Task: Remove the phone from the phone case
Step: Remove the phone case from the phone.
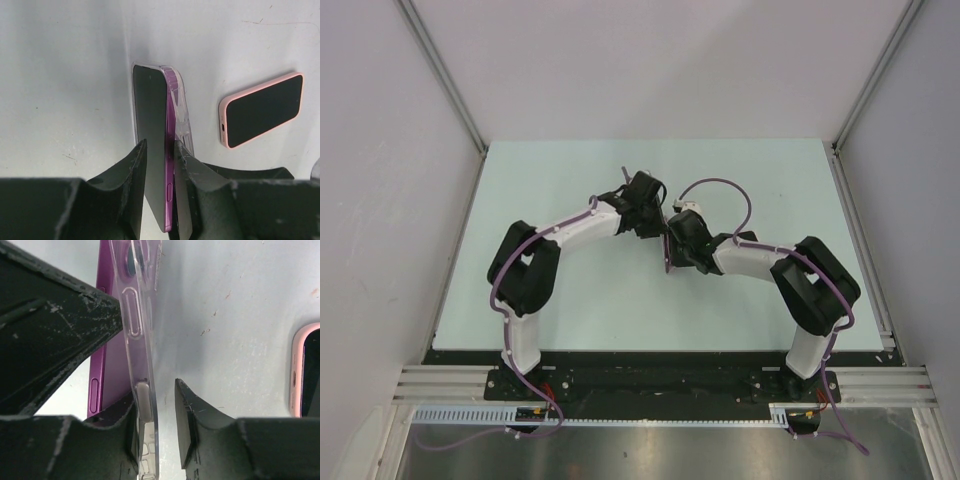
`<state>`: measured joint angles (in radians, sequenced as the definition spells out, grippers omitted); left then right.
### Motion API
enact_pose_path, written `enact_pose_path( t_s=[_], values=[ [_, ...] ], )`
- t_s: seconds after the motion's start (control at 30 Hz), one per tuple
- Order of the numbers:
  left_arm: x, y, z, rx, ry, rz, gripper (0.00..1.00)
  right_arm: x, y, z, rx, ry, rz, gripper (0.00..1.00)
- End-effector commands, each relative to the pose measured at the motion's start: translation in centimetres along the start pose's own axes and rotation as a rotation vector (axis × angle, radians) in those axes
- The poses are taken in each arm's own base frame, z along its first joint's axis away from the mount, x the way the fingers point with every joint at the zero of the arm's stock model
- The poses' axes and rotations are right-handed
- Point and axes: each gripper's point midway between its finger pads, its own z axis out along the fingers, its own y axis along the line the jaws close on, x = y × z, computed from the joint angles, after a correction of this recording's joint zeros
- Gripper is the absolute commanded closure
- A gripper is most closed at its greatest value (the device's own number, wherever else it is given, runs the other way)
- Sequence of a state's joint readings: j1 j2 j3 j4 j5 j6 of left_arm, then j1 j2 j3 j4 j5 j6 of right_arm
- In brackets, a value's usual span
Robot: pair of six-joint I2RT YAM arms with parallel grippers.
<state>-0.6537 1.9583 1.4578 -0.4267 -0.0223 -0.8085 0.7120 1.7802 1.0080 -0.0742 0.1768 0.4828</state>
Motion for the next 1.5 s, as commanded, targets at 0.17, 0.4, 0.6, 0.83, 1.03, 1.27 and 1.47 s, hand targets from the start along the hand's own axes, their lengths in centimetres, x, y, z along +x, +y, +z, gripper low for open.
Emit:
enact_pose_path(
  t_s=[0.17,0.4,0.6,0.83,1.03,1.27,1.47],
  values=[
    [6.1,8.6,1.6,-0.289,0.144,0.123,0.71,-2.4,0.9,2.9,-0.016,-0.073,0.094,0.75],
    [6.4,10.7,0.3,-0.343,0.139,0.184,0.71,-1.6,-0.2,3.5,0.023,-0.050,0.075,1.00],
    [6.0,11.8,-0.6,-0.393,0.136,0.238,0.72,-2.5,-0.7,2.9,0.024,-0.061,0.084,0.68],
    [5.9,12.2,-1.5,-0.405,0.152,0.285,0.82,-3.9,-0.5,2.1,0.014,-0.095,0.101,1.00],
    [4.9,13.7,-1.9,-0.521,0.137,0.368,0.86,-5.6,0.2,0.6,-0.006,-0.144,0.108,1.00],
    [4.8,15.1,-1.5,-0.635,0.122,0.389,0.79,-6.3,0.7,0.1,-0.019,-0.165,0.125,1.00],
    [4.9,15.7,-0.6,-0.670,0.126,0.393,0.71,-6.1,1.3,0.2,-0.035,-0.163,0.139,1.00]
  ],
)
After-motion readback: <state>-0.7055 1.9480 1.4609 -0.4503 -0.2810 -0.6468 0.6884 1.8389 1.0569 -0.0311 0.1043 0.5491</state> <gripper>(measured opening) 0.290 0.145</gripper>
